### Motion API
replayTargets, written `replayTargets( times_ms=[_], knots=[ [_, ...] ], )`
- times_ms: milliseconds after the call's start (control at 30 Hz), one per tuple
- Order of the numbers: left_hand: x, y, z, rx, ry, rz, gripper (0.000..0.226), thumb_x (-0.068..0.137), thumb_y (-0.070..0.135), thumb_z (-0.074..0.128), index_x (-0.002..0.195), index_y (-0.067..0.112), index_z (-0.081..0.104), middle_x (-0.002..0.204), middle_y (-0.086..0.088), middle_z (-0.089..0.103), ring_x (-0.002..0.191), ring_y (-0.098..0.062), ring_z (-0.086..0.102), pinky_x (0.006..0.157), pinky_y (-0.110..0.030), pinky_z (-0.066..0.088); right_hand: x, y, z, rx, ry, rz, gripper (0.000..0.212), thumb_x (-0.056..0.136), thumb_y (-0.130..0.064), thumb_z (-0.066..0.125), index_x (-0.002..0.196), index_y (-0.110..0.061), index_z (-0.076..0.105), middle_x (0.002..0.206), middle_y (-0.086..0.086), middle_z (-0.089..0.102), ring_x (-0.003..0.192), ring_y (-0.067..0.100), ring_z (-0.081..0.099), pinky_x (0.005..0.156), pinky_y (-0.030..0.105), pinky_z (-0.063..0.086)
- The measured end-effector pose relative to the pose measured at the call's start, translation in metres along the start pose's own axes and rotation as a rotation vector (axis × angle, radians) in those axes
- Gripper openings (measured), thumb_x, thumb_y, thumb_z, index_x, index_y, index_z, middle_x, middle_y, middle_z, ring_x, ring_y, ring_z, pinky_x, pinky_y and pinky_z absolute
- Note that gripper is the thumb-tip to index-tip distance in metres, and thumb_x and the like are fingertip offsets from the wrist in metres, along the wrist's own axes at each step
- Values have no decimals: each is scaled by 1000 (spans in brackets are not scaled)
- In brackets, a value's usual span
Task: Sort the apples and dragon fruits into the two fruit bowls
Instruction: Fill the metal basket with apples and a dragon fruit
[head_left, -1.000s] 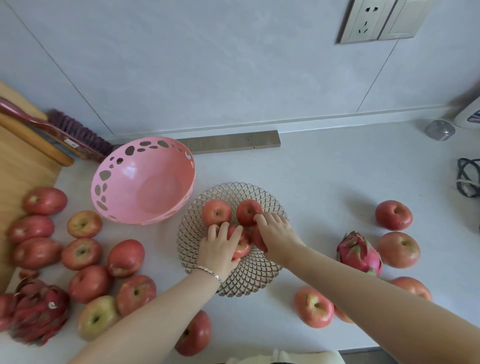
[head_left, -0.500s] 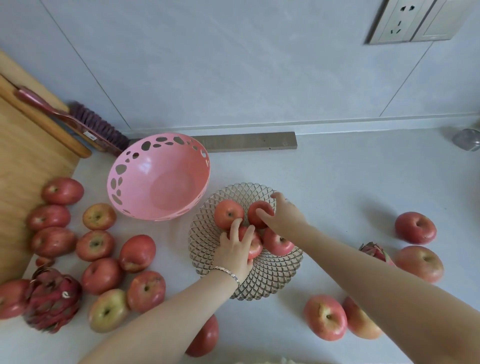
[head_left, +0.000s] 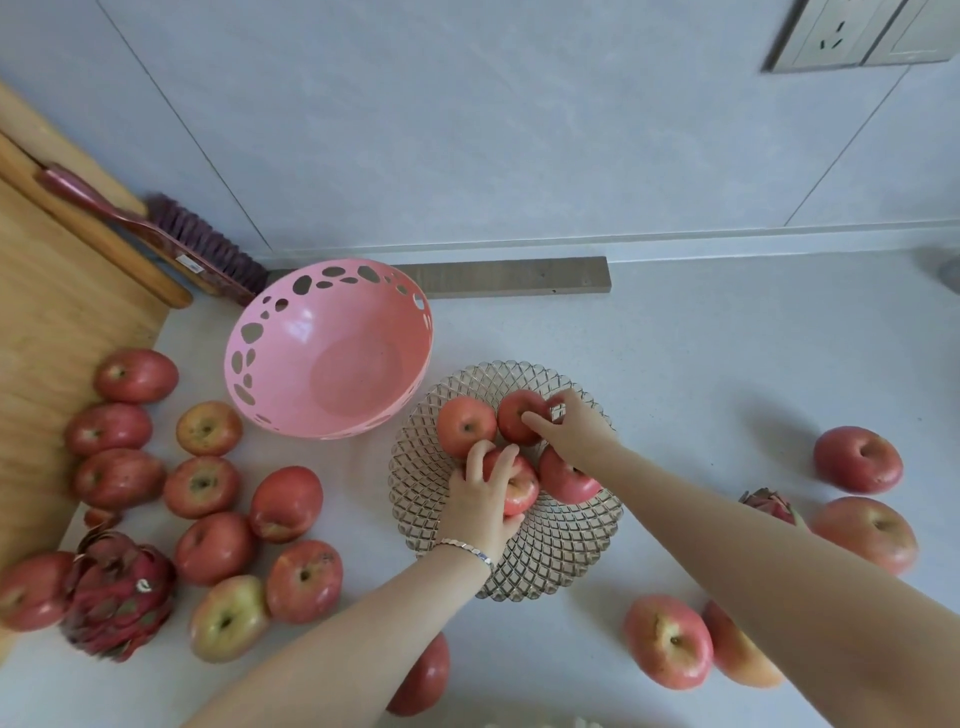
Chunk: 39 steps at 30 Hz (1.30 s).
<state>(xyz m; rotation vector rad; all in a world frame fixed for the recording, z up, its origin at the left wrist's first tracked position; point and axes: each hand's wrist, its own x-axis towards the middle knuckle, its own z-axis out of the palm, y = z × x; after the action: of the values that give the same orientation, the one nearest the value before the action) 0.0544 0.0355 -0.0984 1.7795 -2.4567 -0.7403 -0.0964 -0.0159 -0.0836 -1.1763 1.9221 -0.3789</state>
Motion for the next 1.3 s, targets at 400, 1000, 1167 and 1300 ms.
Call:
replayTargets(
  times_ms=[400,1000,1167,1300],
  knots=[
    [-16,15,-28,285,-51,86,78,85,37,56,146,25,9,155,-7,-1,137,-36,19,111,-43,31,-94,27,-63,-328,0,-309,26,86,-44,54,98,-22,57,95,-6,56,90,13,53,75,27,45],
    [-60,44,-35,-155,-195,440,76,77,28,66,141,19,25,145,5,29,131,-2,25,111,-15,23,-137,54,-59,-282,-152,86,58,61,-51,70,105,-23,45,92,-4,60,83,15,59,72,28,49],
    [-71,54,-37,-333,-82,406,93,66,30,79,138,32,20,127,28,21,113,16,22,87,13,15,-145,9,-45,13,-224,26,51,71,-49,68,107,-20,46,96,-3,59,87,13,57,66,23,46],
    [-69,35,-38,-342,124,355,76,58,30,80,120,35,36,119,23,42,110,12,32,93,2,25,-143,-3,-31,194,-358,-50,49,79,-37,65,122,-21,46,105,-2,60,92,10,58,79,25,50]
  ],
)
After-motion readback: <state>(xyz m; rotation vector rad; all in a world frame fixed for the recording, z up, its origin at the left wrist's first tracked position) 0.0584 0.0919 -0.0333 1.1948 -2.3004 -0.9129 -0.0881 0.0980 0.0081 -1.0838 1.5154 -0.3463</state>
